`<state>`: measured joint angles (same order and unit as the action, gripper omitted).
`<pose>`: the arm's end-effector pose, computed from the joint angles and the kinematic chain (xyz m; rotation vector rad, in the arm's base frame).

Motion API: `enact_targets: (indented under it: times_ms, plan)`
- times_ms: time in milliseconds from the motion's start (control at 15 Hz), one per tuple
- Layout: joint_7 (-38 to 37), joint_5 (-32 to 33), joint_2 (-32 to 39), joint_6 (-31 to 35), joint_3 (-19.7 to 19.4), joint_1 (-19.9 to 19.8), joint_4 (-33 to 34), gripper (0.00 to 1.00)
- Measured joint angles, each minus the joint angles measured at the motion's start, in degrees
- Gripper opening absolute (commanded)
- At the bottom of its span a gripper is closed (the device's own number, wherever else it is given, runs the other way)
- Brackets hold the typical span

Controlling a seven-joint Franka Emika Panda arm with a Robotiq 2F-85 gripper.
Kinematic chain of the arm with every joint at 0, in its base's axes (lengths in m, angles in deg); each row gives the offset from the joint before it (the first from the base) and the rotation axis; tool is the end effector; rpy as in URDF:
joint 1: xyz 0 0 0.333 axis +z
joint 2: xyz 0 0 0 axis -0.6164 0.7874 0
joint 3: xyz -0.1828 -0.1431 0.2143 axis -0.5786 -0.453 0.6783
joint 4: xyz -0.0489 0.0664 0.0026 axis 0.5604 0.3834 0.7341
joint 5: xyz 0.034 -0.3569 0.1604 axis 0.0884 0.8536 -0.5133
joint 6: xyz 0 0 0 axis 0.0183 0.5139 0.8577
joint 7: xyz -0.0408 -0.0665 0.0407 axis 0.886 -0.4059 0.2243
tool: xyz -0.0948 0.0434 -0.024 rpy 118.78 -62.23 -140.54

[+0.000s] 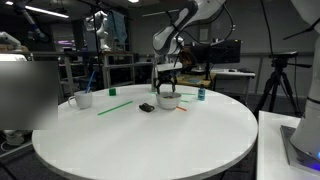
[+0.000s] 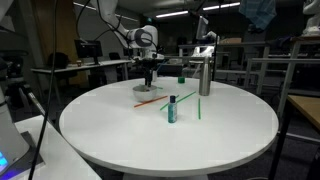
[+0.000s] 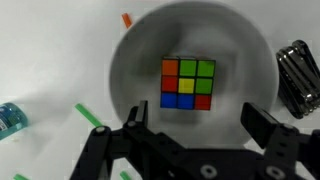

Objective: Take the Rubik's cube out of the bowl and put it on the table

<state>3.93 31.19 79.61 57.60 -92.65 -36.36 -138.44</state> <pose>0.6499 -0.0332 0.2405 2.9229 -0.9791 -0.1835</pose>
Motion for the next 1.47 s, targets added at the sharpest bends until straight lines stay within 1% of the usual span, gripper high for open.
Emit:
enact_targets:
  times_ms: [267, 600, 1467]
  plan:
    - [-2.85, 0.0, 0.0, 0.0, -0.47, 0.5, 0.0, 1.0]
    - [-4.36, 0.0, 0.0, 0.0, -0.48, 0.56, -0.2, 1.0]
    - [-4.61, 0.0, 0.19, 0.0, -0.58, 0.57, -3.12, 1.0]
